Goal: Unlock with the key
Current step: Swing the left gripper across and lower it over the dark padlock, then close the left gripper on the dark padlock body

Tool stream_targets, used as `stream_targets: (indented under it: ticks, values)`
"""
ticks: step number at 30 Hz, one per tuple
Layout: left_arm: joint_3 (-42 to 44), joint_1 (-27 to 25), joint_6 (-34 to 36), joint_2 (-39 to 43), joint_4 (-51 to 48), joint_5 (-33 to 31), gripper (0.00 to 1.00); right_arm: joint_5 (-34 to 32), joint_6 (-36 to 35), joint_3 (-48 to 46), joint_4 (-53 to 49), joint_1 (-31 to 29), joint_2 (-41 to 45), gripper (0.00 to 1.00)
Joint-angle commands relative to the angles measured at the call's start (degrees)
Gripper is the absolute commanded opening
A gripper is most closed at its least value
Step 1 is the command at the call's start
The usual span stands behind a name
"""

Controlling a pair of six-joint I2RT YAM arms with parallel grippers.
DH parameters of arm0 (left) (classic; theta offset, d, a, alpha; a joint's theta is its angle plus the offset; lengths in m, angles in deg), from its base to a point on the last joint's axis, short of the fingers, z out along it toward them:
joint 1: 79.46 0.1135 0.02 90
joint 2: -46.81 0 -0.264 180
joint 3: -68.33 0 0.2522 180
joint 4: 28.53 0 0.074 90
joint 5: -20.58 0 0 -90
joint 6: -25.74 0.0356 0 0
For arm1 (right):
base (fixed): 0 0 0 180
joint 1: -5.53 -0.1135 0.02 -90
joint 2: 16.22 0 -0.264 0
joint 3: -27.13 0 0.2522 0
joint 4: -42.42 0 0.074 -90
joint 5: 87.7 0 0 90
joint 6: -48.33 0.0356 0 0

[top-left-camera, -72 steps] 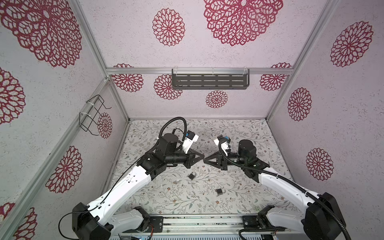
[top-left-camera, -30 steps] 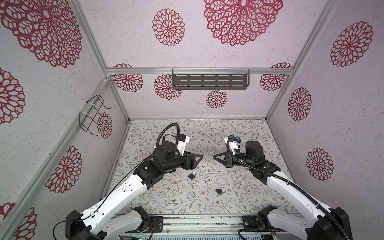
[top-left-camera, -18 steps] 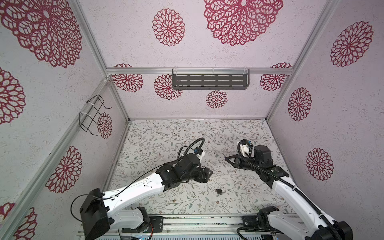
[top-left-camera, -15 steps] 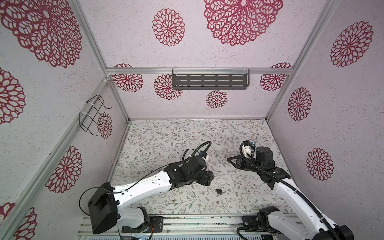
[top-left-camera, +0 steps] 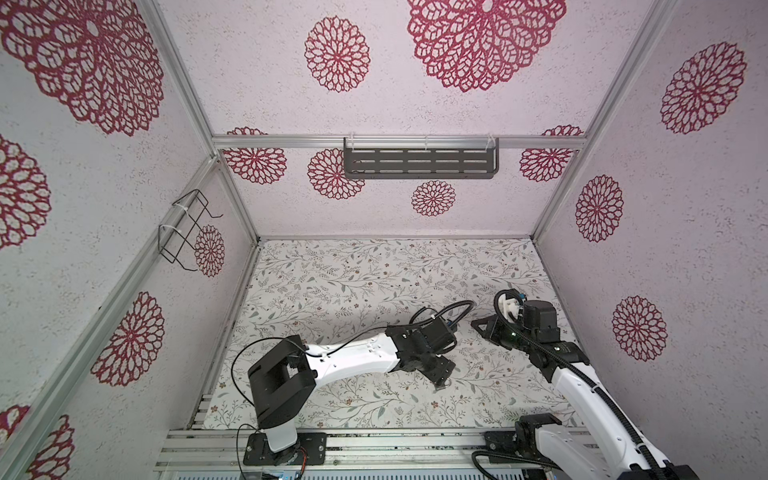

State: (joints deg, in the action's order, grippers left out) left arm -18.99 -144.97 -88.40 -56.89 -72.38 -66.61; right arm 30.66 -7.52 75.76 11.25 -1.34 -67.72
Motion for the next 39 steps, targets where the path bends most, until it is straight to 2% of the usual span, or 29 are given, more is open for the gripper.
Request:
stream_targets:
  ticks: [1,7,14,16,31,34,39]
  values:
    - [-3.0,-1.6,6.1,-3.0,-1.3,0.8,0.73,-1.9,0.0,0.3,-0.8,1.1,1.2,0.00]
    - [-7.6,-3.8,10.5,-8.1,-5.2,-1.3,0.68,-1.7,-0.9,0.9,-1.6,2.7,0.3,0.00]
    - [-9.6,-5.1,11.8,-13.1,-7.4,-4.2,0.60,-1.0,-0.5,0.8,-1.2,4.2,0.0,0.00]
    - [-10.2,-5.1,11.7,-14.3,-8.6,-4.5,0.56,-0.5,-0.5,0.9,-1.3,4.7,0.1,0.00]
    - [-9.8,-6.5,10.0,-16.8,-10.1,-4.4,0.53,0.9,-0.5,0.1,-1.1,6.9,0.4,0.00]
    - [-10.2,-6.6,8.9,-17.5,-10.7,-4.8,0.46,1.4,-0.4,0.0,-0.9,7.3,0.4,0.00]
    - [-10.8,-6.6,5.9,-18.1,-11.9,-6.5,0.42,2.1,-0.5,0.0,-0.9,7.9,0.3,0.00]
